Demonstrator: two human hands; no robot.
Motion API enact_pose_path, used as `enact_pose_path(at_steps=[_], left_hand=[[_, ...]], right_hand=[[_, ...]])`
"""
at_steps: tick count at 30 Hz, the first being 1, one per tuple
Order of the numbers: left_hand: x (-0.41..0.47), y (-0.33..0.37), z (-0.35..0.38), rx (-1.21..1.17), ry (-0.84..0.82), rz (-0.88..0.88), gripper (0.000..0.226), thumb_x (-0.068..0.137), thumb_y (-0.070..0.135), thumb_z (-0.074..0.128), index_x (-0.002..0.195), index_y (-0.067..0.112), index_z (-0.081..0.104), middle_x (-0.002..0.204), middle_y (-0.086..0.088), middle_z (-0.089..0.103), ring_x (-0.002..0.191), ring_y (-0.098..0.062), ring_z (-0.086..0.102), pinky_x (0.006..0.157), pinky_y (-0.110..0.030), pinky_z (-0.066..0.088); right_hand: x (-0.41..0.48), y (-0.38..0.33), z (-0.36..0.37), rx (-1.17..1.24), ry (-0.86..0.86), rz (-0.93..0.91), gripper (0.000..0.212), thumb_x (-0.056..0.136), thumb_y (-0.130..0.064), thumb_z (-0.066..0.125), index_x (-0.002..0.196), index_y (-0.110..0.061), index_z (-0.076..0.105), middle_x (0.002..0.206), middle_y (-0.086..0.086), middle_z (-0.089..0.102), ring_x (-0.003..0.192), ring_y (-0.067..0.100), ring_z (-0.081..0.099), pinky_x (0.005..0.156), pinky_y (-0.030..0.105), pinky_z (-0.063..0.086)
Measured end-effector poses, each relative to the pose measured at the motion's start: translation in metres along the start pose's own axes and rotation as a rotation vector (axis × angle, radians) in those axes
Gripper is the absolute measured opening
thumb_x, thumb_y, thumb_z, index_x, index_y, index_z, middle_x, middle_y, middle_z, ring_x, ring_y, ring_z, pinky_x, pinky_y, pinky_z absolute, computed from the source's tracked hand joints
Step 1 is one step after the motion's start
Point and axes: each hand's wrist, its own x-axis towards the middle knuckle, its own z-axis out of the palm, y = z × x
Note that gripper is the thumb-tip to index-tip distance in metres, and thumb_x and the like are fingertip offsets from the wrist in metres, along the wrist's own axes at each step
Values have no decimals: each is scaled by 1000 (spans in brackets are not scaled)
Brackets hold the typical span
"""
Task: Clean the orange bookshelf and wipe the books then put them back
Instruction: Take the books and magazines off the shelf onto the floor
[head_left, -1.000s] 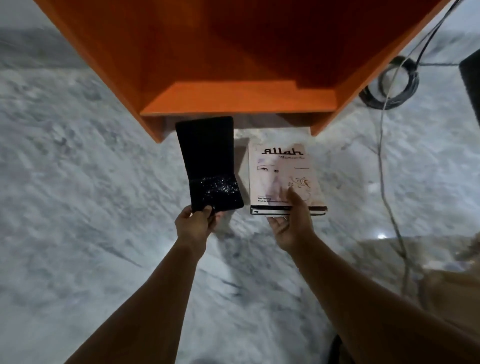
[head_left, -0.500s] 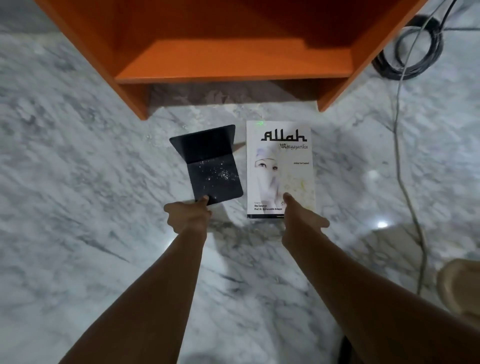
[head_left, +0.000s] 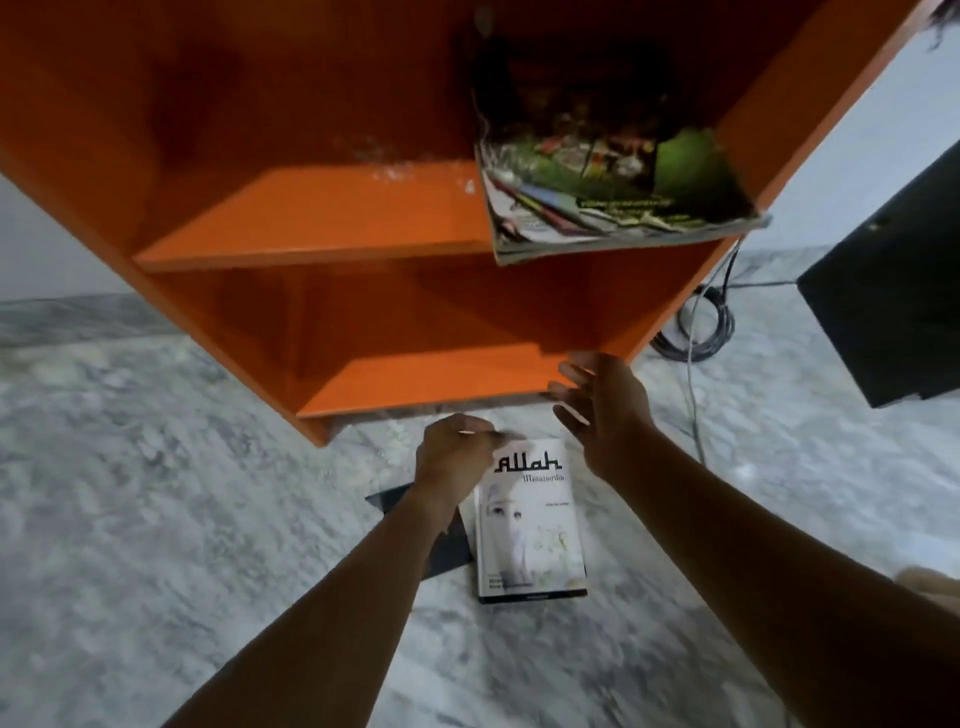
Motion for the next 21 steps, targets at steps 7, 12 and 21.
enact_pose_path(at_steps=[7, 12, 21], left_hand=[[-39, 103, 7, -177, -113, 87, 16, 91, 7, 56, 98, 16, 67, 104, -6, 69, 92, -24, 65, 74, -33, 45], [-56, 141, 9, -300, -152, 59, 28, 92, 26, 44, 107, 17, 65, 102, 0, 71, 87, -17, 60, 76, -34, 37], [-77, 179, -3, -294, -134, 50, 41, 84, 46, 49, 107, 17, 66, 99, 1, 79, 83, -22, 66, 78, -36, 41]], right_hand=[[-38, -77, 20, 224, -126, -88, 17, 83, -3, 40, 87, -12, 55, 114, 3, 65, 101, 24, 72, 84, 36, 55], [-54, -100, 31, 282, -110, -52, 15, 92, -17, 56, 103, -10, 61, 116, 13, 63, 101, 30, 69, 86, 39, 58], [-61, -128, 44, 161, 27, 39, 42, 90, -21, 77, 124, -1, 63, 102, 18, 72, 83, 24, 73, 74, 33, 63]])
